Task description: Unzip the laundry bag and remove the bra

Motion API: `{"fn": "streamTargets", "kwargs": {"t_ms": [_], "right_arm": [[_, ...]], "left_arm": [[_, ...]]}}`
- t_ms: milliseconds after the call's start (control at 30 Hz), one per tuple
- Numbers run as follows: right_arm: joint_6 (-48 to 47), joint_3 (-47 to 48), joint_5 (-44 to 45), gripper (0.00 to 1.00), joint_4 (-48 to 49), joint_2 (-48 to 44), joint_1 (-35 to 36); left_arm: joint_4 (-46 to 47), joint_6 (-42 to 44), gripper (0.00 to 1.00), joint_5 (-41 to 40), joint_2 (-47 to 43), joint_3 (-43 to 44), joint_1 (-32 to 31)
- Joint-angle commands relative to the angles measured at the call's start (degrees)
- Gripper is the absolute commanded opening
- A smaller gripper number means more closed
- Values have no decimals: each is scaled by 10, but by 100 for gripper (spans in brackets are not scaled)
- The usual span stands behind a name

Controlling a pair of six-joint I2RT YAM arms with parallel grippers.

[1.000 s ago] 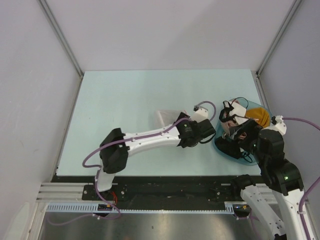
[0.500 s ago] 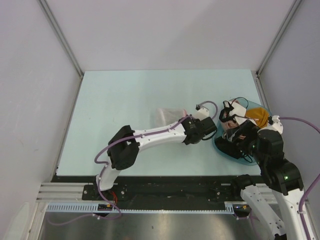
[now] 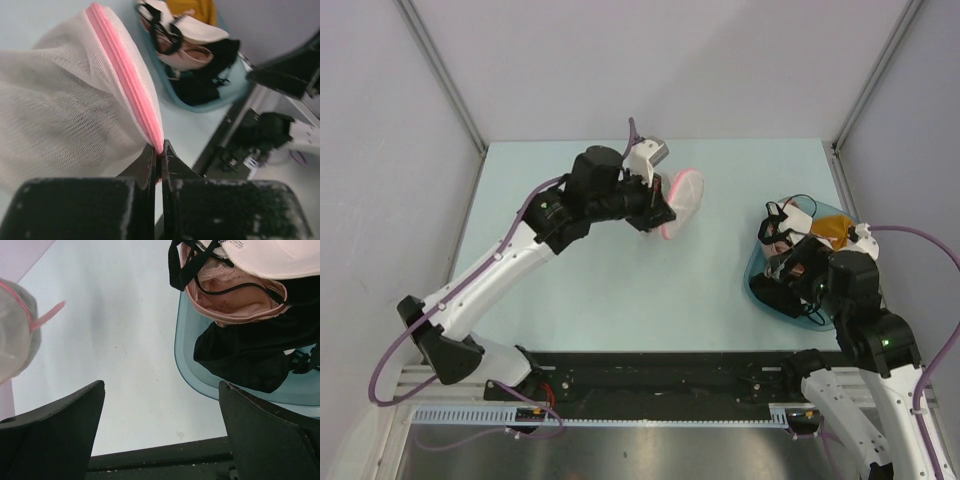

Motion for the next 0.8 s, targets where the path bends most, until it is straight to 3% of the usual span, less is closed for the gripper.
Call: {"fn": "streamTargets", "kwargs": {"t_ms": [0, 67, 100, 133, 200, 300, 433, 467, 567, 667, 767], "right_arm": [[-22, -4, -3, 100, 33, 13, -3], [-23, -6, -13, 100, 40, 14, -3], [-25, -8, -15, 100, 41, 14, -3], [-25, -12, -19, 100, 41, 12, -3], [-26, -17, -20, 100, 37, 5, -3], [-25, -23, -15, 100, 23, -13, -3], [-18, -35, -3, 100, 5, -38, -3], [-17, -41, -3, 100, 5, -40, -3], [-11, -48, -9, 100, 11, -37, -3], [-6, -49, -10, 100, 13, -36, -3], [-1, -52, -4, 99, 15, -41, -3]], "left_arm": [[64, 12, 1, 270, 31, -85, 41], [95, -20, 25, 301, 49, -109, 83], [94, -33, 45, 288, 61, -117, 97], [90, -55, 87, 256, 74, -115, 131], [52, -77, 100, 226, 118, -96, 169], [9, -77, 100, 99, 115, -78, 168], [28, -91, 98, 3, 47, -99, 158], [25, -93, 97, -52, 22, -100, 151], [12, -76, 95, -169, -9, -100, 82], [-18, -52, 94, -263, -20, -89, -27], [-51, -73, 91, -299, -8, -93, -90]]}}
